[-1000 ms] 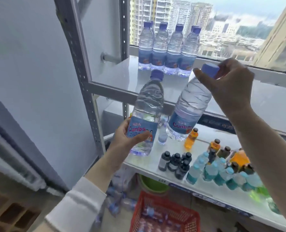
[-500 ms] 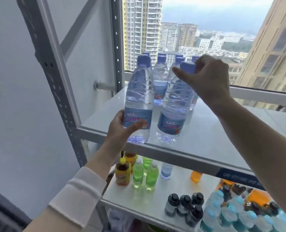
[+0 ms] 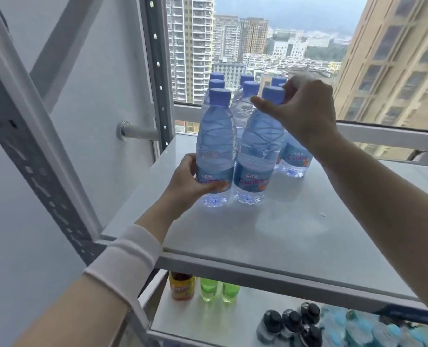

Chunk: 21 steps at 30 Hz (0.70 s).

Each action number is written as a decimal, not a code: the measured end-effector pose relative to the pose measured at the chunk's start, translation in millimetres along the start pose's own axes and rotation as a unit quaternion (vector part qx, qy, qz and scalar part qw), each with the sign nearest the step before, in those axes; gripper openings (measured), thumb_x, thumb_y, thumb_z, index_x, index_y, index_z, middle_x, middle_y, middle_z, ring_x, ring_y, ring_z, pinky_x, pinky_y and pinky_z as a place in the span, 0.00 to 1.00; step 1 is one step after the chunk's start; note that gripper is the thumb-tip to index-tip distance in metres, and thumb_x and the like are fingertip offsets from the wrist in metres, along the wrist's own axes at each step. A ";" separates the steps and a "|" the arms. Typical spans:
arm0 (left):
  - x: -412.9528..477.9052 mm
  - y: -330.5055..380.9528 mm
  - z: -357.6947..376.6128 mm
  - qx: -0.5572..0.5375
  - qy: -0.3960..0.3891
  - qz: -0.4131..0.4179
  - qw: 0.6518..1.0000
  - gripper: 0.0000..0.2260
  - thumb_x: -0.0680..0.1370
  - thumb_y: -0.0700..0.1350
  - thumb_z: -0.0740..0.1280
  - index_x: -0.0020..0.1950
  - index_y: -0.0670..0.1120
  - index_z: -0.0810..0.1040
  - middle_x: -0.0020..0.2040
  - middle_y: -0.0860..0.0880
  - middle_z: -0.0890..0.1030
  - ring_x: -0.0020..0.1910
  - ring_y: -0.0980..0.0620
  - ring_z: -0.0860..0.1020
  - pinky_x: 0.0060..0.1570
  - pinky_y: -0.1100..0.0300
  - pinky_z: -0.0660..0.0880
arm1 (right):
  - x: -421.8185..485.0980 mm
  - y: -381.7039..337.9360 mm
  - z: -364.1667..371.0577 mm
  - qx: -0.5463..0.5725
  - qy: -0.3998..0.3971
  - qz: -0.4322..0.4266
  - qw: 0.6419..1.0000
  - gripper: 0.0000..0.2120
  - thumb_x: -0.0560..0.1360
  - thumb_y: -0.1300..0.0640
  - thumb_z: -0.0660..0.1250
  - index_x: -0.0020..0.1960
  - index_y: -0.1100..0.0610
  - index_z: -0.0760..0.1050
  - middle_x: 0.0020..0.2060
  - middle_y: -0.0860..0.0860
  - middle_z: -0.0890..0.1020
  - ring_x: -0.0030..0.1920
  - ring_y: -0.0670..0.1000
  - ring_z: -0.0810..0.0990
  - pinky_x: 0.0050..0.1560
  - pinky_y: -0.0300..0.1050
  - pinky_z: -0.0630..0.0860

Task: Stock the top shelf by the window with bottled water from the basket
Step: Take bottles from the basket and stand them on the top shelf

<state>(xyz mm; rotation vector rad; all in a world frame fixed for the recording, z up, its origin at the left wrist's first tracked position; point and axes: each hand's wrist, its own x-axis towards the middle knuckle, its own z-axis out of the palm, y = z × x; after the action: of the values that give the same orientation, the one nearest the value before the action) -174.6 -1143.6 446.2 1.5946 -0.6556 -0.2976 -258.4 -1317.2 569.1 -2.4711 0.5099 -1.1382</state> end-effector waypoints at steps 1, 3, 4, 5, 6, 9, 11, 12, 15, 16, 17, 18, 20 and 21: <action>4.9 -2.5 0.6 0.006 -0.004 0.003 1.000 0.29 0.65 0.39 0.76 0.61 0.44 0.67 0.58 0.47 0.76 0.54 0.54 0.77 0.51 0.62 0.79 | 2.3 1.5 4.4 0.001 0.000 -0.002 1.000 0.24 0.63 0.35 0.70 0.37 0.56 0.70 0.31 0.50 0.73 0.37 0.51 0.72 0.39 0.47 0.71; 12.7 -7.1 2.2 0.018 -0.004 0.008 1.000 0.28 0.65 0.40 0.76 0.60 0.46 0.67 0.58 0.48 0.75 0.53 0.56 0.76 0.48 0.67 0.78 | 6.6 4.8 11.9 0.008 0.003 -0.002 1.000 0.24 0.63 0.36 0.71 0.39 0.57 0.72 0.34 0.52 0.76 0.37 0.52 0.75 0.41 0.49 0.73; 15.9 -9.6 2.9 0.021 0.000 0.011 1.000 0.28 0.66 0.40 0.76 0.60 0.47 0.66 0.57 0.49 0.75 0.52 0.57 0.75 0.47 0.69 0.77 | 8.4 5.8 14.8 0.010 0.003 0.000 1.000 0.24 0.63 0.36 0.71 0.40 0.57 0.72 0.34 0.52 0.77 0.37 0.52 0.75 0.41 0.48 0.73; 19.0 -11.8 3.5 0.020 0.004 0.014 1.000 0.28 0.66 0.40 0.76 0.60 0.48 0.66 0.56 0.50 0.74 0.52 0.59 0.75 0.45 0.71 0.77 | 10.0 6.7 17.5 0.009 0.001 0.003 1.000 0.24 0.63 0.36 0.71 0.40 0.57 0.72 0.34 0.51 0.76 0.37 0.51 0.75 0.40 0.47 0.73; 21.9 -14.0 4.0 0.017 0.007 0.016 1.000 0.28 0.65 0.39 0.76 0.59 0.48 0.66 0.55 0.51 0.74 0.51 0.61 0.75 0.44 0.74 0.76 | 11.4 7.1 19.9 0.008 -0.002 0.007 1.000 0.24 0.63 0.36 0.71 0.41 0.56 0.72 0.34 0.50 0.76 0.36 0.51 0.74 0.40 0.46 0.72; 30.5 -18.6 4.1 0.007 0.005 0.016 1.000 0.28 0.65 0.37 0.76 0.59 0.47 0.66 0.53 0.53 0.75 0.49 0.67 0.75 0.42 0.76 0.75 | 14.9 8.9 26.2 -0.001 -0.010 0.014 1.000 0.24 0.63 0.37 0.71 0.43 0.56 0.71 0.35 0.50 0.76 0.37 0.50 0.74 0.41 0.45 0.72; 36.1 -21.1 3.2 0.010 0.005 0.018 1.000 0.28 0.65 0.37 0.77 0.59 0.47 0.67 0.52 0.55 0.75 0.45 0.73 0.75 0.41 0.77 0.73 | 16.4 10.3 29.9 -0.004 -0.012 0.019 1.000 0.23 0.64 0.37 0.71 0.43 0.55 0.70 0.35 0.50 0.76 0.38 0.50 0.74 0.41 0.45 0.71; 38.5 -22.3 2.5 0.014 0.005 0.019 1.000 0.28 0.65 0.37 0.76 0.60 0.46 0.67 0.52 0.56 0.75 0.44 0.73 0.75 0.40 0.78 0.73 | 17.1 10.8 31.9 -0.004 -0.013 0.021 1.000 0.23 0.64 0.37 0.71 0.42 0.55 0.70 0.36 0.50 0.76 0.38 0.50 0.75 0.41 0.44 0.71; 43.4 -23.4 -1.1 0.037 0.005 0.025 0.999 0.28 0.65 0.39 0.77 0.61 0.46 0.68 0.53 0.55 0.75 0.49 0.68 0.74 0.41 0.80 0.72 | 20.4 11.7 38.3 -0.006 -0.014 0.026 1.000 0.23 0.64 0.37 0.71 0.42 0.55 0.70 0.36 0.50 0.77 0.39 0.50 0.75 0.42 0.45 0.71; 44.6 -23.3 -2.4 0.049 0.006 0.028 0.998 0.28 0.65 0.40 0.77 0.61 0.46 0.68 0.54 0.54 0.75 0.51 0.66 0.74 0.42 0.79 0.72 | 21.6 11.3 40.3 -0.007 -0.012 0.027 1.000 0.23 0.64 0.37 0.71 0.42 0.55 0.71 0.36 0.50 0.77 0.39 0.50 0.75 0.42 0.45 0.71; 45.9 -23.1 -3.6 0.060 0.007 0.030 0.998 0.29 0.65 0.41 0.77 0.62 0.46 0.68 0.55 0.53 0.75 0.52 0.63 0.74 0.43 0.78 0.72 | 22.7 10.8 42.4 -0.009 -0.011 0.028 1.000 0.23 0.64 0.37 0.71 0.41 0.55 0.71 0.36 0.50 0.77 0.39 0.50 0.75 0.41 0.44 0.70; 47.6 -23.5 -4.7 0.072 0.009 0.032 0.997 0.30 0.65 0.42 0.77 0.63 0.46 0.68 0.57 0.51 0.75 0.53 0.61 0.74 0.46 0.75 0.72 | 23.5 10.0 44.4 -0.012 -0.009 0.028 1.000 0.23 0.64 0.37 0.71 0.41 0.55 0.71 0.36 0.50 0.77 0.39 0.50 0.75 0.40 0.43 0.69; 50.8 -25.8 -6.3 0.094 0.016 0.033 0.995 0.31 0.65 0.45 0.77 0.64 0.46 0.68 0.61 0.48 0.74 0.56 0.55 0.73 0.51 0.67 0.72 | 23.6 7.7 48.3 -0.020 -0.005 0.025 0.999 0.22 0.65 0.37 0.70 0.41 0.55 0.71 0.36 0.50 0.77 0.39 0.50 0.75 0.40 0.42 0.68; 52.1 -27.5 -7.2 0.104 0.019 0.034 0.994 0.32 0.65 0.46 0.77 0.64 0.46 0.67 0.62 0.47 0.73 0.58 0.53 0.73 0.52 0.66 0.72 | 23.1 6.8 49.7 -0.022 -0.001 0.024 0.999 0.22 0.65 0.36 0.70 0.41 0.55 0.70 0.36 0.50 0.77 0.39 0.50 0.75 0.40 0.42 0.68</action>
<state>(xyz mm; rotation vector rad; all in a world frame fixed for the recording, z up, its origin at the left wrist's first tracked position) -122.4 -1167.0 430.2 1.7675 -0.7284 -0.1524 -206.9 -1324.9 550.7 -2.4838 0.5976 -1.1164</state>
